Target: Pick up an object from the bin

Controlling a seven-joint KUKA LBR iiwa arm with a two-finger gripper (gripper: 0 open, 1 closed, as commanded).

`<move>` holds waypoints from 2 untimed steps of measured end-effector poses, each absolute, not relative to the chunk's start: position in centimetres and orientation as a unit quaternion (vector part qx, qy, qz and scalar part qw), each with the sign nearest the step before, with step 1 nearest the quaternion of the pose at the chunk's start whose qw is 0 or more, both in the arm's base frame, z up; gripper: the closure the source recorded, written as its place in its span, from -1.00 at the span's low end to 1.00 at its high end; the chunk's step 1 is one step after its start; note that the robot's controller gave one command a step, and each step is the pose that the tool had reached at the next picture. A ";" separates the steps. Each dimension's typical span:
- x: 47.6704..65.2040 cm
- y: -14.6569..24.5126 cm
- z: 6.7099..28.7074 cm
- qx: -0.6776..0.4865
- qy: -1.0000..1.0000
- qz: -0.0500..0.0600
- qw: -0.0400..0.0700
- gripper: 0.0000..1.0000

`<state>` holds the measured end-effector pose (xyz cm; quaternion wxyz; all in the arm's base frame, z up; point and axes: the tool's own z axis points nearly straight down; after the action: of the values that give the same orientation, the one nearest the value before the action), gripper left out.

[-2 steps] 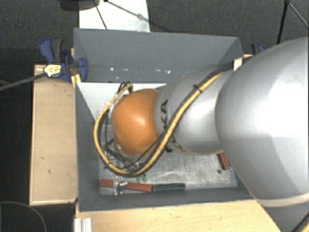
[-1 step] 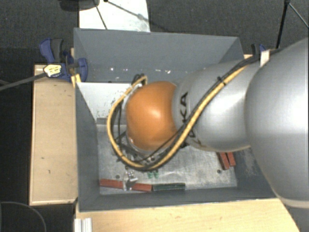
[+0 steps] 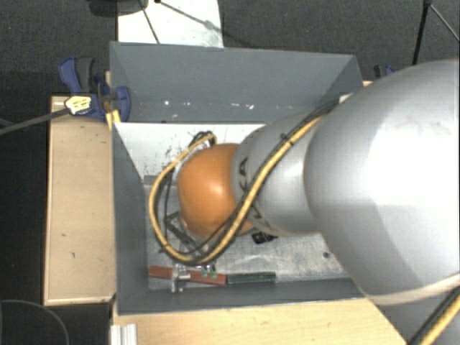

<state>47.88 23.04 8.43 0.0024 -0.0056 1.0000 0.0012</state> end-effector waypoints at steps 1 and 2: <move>48.2 24.9 7.2 -0.163 0.987 -0.003 0.003 1.00; 48.2 24.9 7.2 -0.162 0.987 -0.003 0.003 1.00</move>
Offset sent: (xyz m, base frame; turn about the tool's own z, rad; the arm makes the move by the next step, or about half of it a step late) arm 0.0000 0.0000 0.0000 0.0000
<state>48.16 24.88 7.21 0.0029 -0.1624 0.9867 -0.0027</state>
